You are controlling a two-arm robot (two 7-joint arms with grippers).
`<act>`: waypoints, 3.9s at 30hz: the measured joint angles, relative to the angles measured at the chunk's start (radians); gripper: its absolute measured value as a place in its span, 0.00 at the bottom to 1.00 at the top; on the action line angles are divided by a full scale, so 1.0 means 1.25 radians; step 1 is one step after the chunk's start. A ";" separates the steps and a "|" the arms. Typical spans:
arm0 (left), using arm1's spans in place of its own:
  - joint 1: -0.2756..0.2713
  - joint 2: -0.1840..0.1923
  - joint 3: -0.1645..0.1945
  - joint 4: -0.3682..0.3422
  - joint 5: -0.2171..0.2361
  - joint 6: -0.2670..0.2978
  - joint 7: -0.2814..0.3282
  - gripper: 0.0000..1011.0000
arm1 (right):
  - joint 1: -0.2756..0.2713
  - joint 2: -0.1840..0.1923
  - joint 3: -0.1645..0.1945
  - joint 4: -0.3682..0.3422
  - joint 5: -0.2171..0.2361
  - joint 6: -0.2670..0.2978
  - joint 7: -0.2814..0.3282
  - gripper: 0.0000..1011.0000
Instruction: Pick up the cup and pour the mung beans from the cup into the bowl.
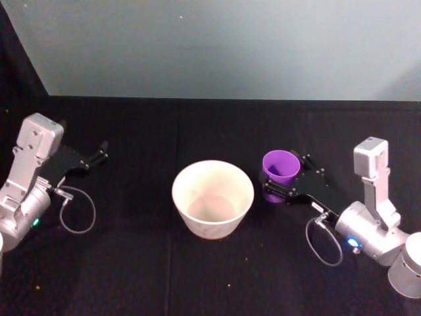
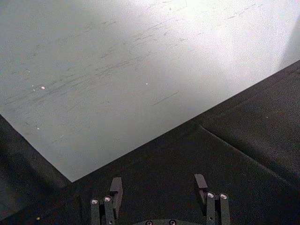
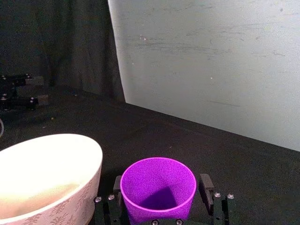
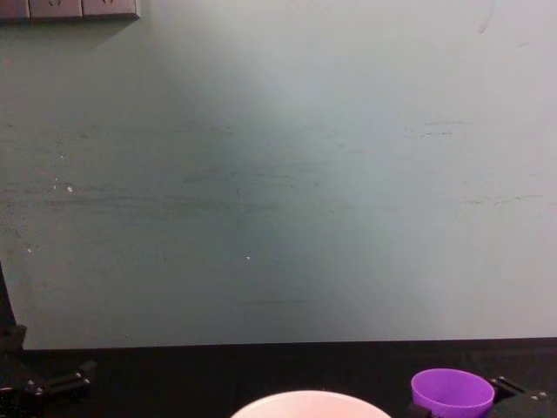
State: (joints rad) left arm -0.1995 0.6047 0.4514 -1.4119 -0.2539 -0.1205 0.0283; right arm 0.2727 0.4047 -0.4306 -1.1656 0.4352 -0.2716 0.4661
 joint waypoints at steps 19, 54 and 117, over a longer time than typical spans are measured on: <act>0.000 0.000 0.000 0.000 0.000 0.000 0.000 0.99 | 0.003 -0.008 0.003 0.009 -0.021 -0.001 -0.010 0.90; 0.000 0.000 0.000 0.000 0.000 0.000 0.000 0.99 | -0.058 0.096 0.103 -0.340 -0.046 0.250 -0.062 0.74; 0.000 0.000 0.000 0.000 0.000 0.000 0.000 0.99 | -0.063 0.109 0.134 -0.423 -0.034 0.304 -0.061 0.74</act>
State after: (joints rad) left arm -0.1995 0.6047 0.4514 -1.4120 -0.2539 -0.1205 0.0283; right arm 0.1944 0.5413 -0.2626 -1.6943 0.3926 0.1090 0.3904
